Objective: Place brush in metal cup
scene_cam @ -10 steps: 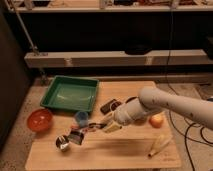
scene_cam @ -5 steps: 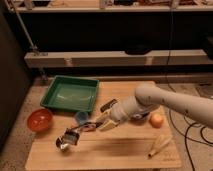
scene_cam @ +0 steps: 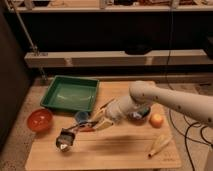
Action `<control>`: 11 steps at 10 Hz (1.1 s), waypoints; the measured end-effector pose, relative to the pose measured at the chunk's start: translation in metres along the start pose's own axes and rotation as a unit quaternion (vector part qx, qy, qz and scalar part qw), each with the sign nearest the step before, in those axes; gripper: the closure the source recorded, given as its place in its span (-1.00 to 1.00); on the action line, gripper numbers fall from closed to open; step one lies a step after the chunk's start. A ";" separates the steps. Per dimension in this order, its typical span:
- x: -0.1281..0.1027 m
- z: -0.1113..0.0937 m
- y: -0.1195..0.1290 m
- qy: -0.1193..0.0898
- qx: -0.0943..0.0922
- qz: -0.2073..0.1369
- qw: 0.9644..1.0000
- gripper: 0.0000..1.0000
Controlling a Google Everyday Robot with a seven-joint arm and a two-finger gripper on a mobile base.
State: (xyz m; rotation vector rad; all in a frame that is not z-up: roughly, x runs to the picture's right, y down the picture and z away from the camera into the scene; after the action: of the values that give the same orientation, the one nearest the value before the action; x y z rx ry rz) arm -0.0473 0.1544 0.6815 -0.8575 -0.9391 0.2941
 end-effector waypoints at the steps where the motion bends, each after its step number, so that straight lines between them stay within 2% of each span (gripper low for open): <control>1: -0.001 0.002 -0.003 -0.004 -0.004 0.001 1.000 1.00; 5: -0.001 0.007 -0.010 -0.004 -0.007 0.003 1.000 1.00; 11: 0.013 0.035 -0.027 0.027 0.024 0.026 0.999 1.00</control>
State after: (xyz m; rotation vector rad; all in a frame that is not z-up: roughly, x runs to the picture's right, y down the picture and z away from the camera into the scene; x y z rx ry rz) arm -0.0714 0.1618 0.7198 -0.8433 -0.8585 0.3350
